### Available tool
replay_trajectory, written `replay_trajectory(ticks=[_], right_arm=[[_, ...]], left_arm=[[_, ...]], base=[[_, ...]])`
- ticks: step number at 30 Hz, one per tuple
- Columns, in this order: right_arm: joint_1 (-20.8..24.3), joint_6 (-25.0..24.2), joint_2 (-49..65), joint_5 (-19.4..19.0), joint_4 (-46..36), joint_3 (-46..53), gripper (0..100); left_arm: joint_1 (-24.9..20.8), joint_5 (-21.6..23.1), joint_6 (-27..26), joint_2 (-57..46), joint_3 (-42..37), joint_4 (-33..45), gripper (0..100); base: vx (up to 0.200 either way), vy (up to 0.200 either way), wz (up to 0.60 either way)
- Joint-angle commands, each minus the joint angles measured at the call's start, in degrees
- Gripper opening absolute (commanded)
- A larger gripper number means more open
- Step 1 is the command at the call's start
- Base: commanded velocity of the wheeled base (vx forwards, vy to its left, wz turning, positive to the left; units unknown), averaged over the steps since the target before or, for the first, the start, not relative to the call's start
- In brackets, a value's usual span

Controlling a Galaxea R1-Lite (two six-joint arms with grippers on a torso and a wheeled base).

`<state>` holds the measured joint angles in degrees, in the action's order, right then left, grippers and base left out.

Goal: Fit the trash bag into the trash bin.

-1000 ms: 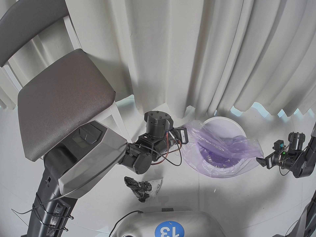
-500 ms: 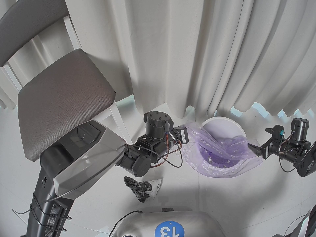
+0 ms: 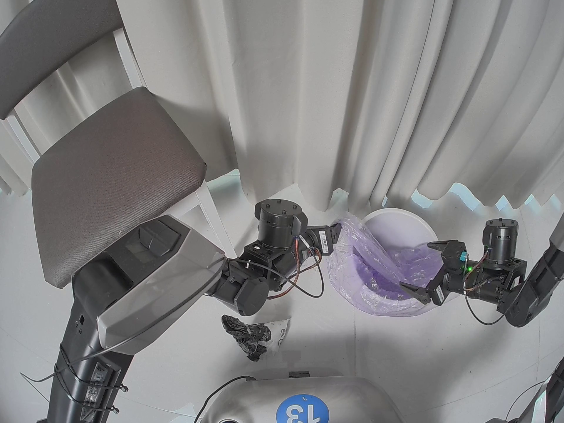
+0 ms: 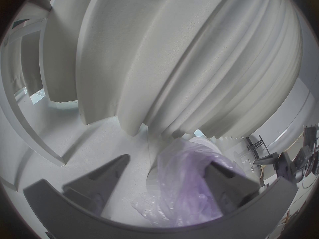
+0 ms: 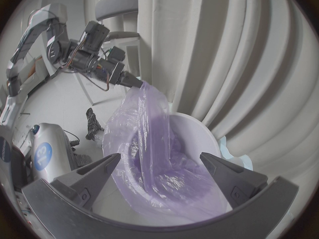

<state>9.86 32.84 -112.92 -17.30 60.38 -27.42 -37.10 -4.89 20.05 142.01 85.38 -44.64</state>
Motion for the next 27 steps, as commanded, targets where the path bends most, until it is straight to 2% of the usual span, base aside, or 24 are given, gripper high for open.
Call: replay_trajectory(ticks=[1, 12, 13, 17, 20, 27], right_arm=[[0.25, 0.91, -9.33, -1.77, 6.15, -0.62, 100], [-0.02, 0.82, -18.83, -2.13, 11.16, -3.52, 100], [-0.02, 0.56, -19.27, -2.30, 12.13, -4.05, 0], [-0.02, -0.06, -19.71, -3.44, 13.45, -5.81, 0], [-0.63, -0.76, -15.84, -3.62, 8.35, -10.90, 0], [-0.99, -0.85, -10.13, -3.88, -10.28, -23.91, 0]], left_arm=[[0.80, -0.39, -0.01, -1.30, -3.82, -2.20, 100], [0.71, -1.18, -0.10, -5.87, -11.99, -6.69, 100], [0.80, -1.18, -0.10, -6.04, -12.43, -6.95, 100], [0.89, -1.18, -0.10, -6.39, -12.96, -7.13, 100], [1.06, -1.35, -0.01, -6.74, -13.31, -7.13, 100], [1.06, -1.53, -0.01, -6.83, -14.98, -7.65, 100]], base=[[0.000, 0.000, 0.00], [0.000, 0.000, 0.00], [0.000, 0.000, 0.00], [0.000, 0.000, 0.00], [0.000, 0.000, 0.00], [0.000, 0.000, 0.00]])
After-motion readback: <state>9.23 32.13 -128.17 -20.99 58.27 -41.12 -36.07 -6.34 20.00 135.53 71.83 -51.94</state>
